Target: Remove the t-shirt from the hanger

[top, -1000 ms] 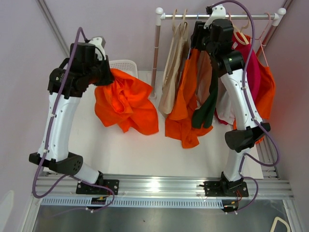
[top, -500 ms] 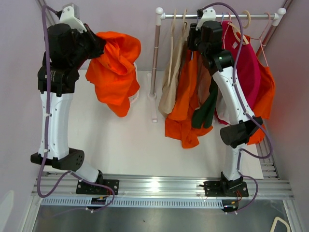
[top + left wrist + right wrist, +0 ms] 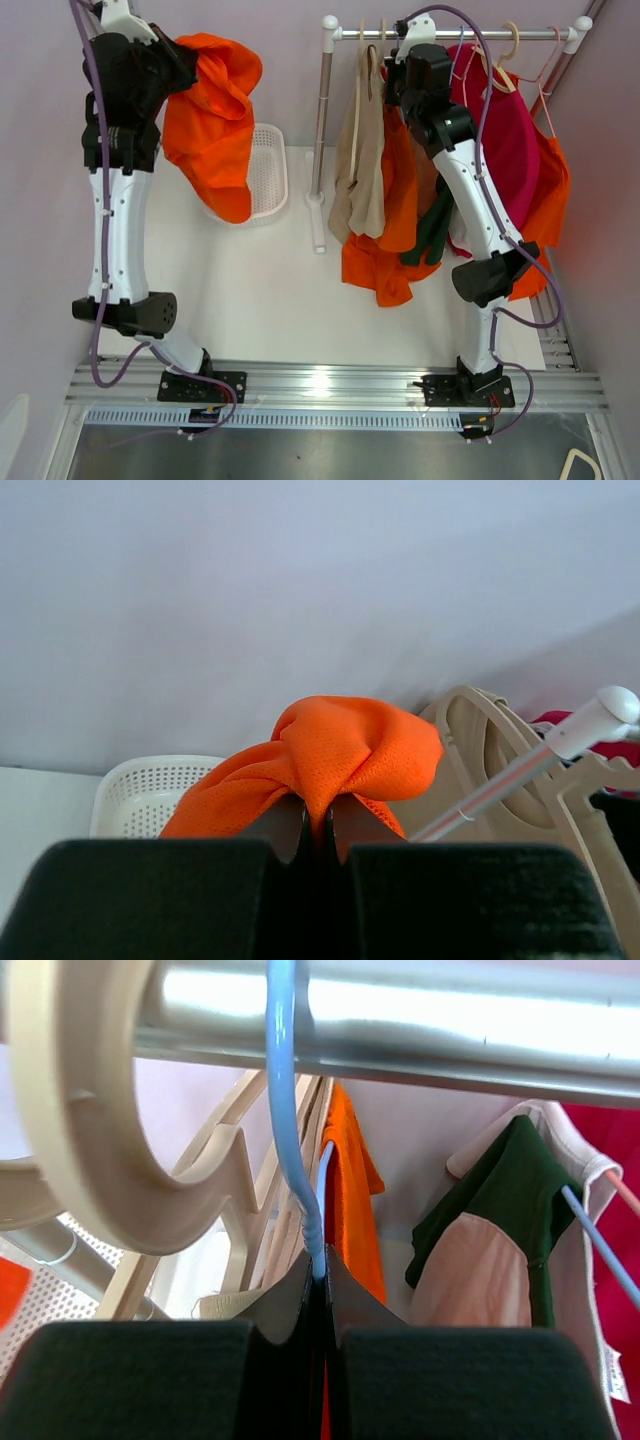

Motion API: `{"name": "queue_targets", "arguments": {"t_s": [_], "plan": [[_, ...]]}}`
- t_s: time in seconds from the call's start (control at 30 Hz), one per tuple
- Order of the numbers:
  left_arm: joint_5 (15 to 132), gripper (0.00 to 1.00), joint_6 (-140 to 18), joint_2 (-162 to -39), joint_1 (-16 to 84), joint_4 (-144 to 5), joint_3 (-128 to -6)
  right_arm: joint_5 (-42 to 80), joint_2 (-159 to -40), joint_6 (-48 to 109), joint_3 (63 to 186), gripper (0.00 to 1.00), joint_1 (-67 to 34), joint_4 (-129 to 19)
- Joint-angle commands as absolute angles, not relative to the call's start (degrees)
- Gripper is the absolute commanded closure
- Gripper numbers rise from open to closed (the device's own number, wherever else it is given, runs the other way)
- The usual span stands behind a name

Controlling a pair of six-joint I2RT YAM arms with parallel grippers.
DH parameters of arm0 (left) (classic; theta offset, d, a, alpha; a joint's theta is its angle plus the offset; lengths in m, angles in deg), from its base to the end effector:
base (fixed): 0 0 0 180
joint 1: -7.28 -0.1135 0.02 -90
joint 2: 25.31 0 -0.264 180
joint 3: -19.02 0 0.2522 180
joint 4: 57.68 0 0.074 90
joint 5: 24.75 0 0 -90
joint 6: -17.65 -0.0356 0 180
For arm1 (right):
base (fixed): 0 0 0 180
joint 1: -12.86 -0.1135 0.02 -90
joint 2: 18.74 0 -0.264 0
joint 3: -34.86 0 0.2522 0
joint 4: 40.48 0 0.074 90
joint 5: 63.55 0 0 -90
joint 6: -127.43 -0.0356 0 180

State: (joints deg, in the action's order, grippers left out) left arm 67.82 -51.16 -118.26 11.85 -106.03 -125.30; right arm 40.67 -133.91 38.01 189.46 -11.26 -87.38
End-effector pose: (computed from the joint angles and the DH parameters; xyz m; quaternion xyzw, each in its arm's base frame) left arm 0.2994 -0.0255 0.5799 -0.0833 0.6832 -0.1767 0.7036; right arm 0.4003 0.1696 0.4985 -0.0798 0.7461 0.0424 0.6597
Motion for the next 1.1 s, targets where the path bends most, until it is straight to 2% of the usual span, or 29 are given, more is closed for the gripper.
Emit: {"name": "queue_targets", "arguments": {"t_s": [0.0,0.43,0.8,1.07], "plan": [[71.1,0.99,-49.8,-121.6,10.6,-99.7,-127.4,43.3,-131.2,40.6,193.0,1.00,-11.7,-84.1],[77.3,0.99,-47.8,-135.4,10.0,-94.4,-133.1,44.6,-127.4,42.3,194.6,1.00,-11.6,-83.6],[78.6,0.99,-46.1,-133.5,9.9,-92.8,-135.6,43.9,-124.1,41.7,192.4,1.00,-10.9,-83.7],[69.0,0.99,-44.8,-133.7,9.8,-92.8,-118.3,42.1,-120.6,39.7,191.9,1.00,-10.7,-85.3]]}}
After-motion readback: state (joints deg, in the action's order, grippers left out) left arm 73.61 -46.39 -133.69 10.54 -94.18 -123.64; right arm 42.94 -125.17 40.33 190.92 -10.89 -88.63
